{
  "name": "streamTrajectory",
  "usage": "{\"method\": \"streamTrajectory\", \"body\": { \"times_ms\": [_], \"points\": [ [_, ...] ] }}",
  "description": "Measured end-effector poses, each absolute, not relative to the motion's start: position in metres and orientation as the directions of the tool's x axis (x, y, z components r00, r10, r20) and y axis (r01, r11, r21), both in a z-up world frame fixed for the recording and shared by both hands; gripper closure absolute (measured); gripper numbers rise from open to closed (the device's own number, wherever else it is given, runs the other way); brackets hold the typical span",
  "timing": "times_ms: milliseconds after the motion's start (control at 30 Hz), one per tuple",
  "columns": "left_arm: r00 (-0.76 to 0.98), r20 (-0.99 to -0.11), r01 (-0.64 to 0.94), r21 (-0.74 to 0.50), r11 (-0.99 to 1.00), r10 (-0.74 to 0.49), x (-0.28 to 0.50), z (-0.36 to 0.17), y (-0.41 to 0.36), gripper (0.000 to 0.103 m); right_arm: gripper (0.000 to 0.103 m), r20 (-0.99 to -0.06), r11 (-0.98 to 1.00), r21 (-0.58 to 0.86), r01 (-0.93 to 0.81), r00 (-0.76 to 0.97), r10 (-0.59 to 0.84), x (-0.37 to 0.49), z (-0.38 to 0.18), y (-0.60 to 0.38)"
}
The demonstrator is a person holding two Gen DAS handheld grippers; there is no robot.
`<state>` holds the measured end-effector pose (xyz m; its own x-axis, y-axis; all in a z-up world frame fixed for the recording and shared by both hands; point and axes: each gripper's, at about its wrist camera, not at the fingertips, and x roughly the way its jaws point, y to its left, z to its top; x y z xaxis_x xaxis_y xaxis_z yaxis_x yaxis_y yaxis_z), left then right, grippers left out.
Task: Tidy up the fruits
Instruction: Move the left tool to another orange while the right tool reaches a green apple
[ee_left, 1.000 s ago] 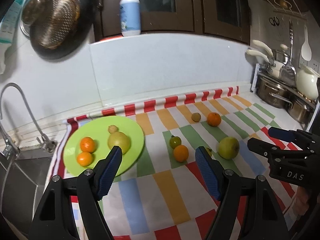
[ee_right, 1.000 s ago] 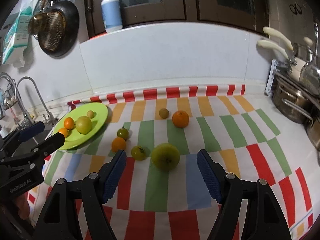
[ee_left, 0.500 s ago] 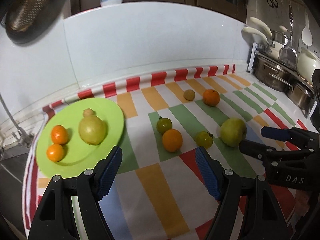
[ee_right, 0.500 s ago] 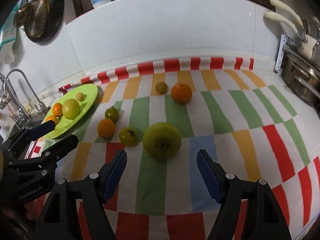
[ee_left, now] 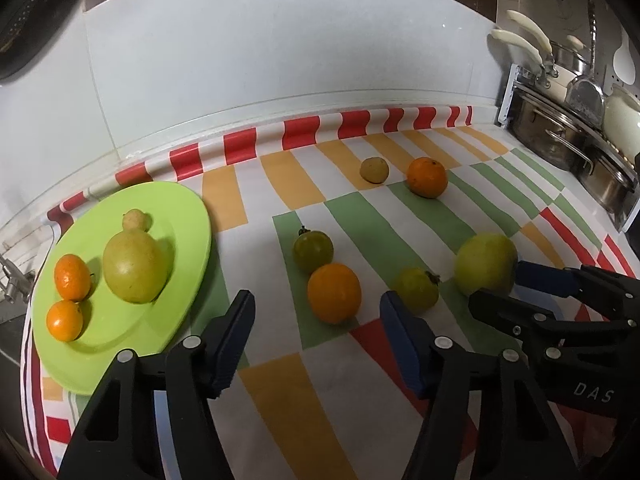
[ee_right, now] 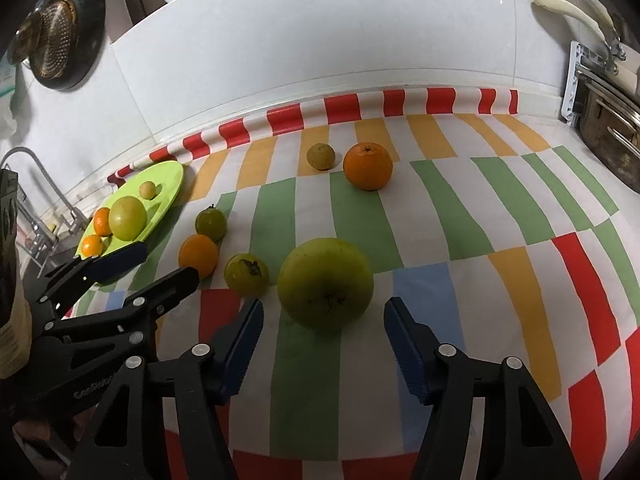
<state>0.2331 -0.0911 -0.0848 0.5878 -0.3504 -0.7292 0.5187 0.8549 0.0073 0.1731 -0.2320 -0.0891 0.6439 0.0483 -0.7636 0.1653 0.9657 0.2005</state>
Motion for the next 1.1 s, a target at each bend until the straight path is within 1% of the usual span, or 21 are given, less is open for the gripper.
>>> {"method": "streamTrajectory", "body": {
  "times_ms": [33, 167, 233, 267, 367, 433, 500, 767, 1100],
  "points": [
    [0.586, -0.732, 0.52, 0.01, 0.854, -0.348, 0.235, -0.086, -0.093, 0.042, 0.041, -0.764, 0.964, 0.205, 0.168, 0.643, 0.05, 0.174, -0.089, -0.232],
    [0.588, -0.733, 0.524, 0.024, 0.852, -0.341, 0.238, -0.088, -0.099, 0.046, 0.047, -0.766, 0.962, 0.213, 0.173, 0.641, 0.054, 0.18, -0.09, -0.232],
    [0.578, -0.738, 0.53, 0.015, 0.848, -0.348, 0.24, -0.089, -0.101, 0.051, 0.047, -0.765, 0.961, 0.214, 0.174, 0.641, 0.054, 0.184, -0.091, -0.231],
    [0.569, -0.743, 0.535, 0.009, 0.845, -0.352, 0.241, -0.09, -0.102, 0.052, 0.047, -0.765, 0.961, 0.216, 0.175, 0.642, 0.055, 0.185, -0.092, -0.231],
    [0.554, -0.754, 0.537, 0.0, 0.844, -0.352, 0.245, -0.094, -0.105, 0.06, 0.048, -0.769, 0.96, 0.216, 0.18, 0.637, 0.053, 0.19, -0.095, -0.23],
    [0.545, -0.761, 0.535, -0.007, 0.845, -0.351, 0.246, -0.096, -0.106, 0.068, 0.051, -0.771, 0.961, 0.207, 0.186, 0.635, 0.043, 0.191, -0.096, -0.229],
    [0.538, -0.765, 0.537, -0.013, 0.843, -0.354, 0.246, -0.097, -0.106, 0.071, 0.051, -0.771, 0.961, 0.206, 0.183, 0.635, 0.044, 0.192, -0.097, -0.229],
    [0.54, -0.761, 0.542, -0.013, 0.84, -0.36, 0.24, -0.092, -0.101, 0.071, 0.052, -0.772, 0.963, 0.203, 0.178, 0.634, 0.046, 0.19, -0.096, -0.229],
    [0.58, -0.728, 0.514, -0.021, 0.857, -0.365, 0.22, -0.065, -0.081, 0.071, 0.052, -0.745, 0.97, 0.201, 0.139, 0.665, 0.059, 0.175, -0.077, -0.219]
  ]
}}
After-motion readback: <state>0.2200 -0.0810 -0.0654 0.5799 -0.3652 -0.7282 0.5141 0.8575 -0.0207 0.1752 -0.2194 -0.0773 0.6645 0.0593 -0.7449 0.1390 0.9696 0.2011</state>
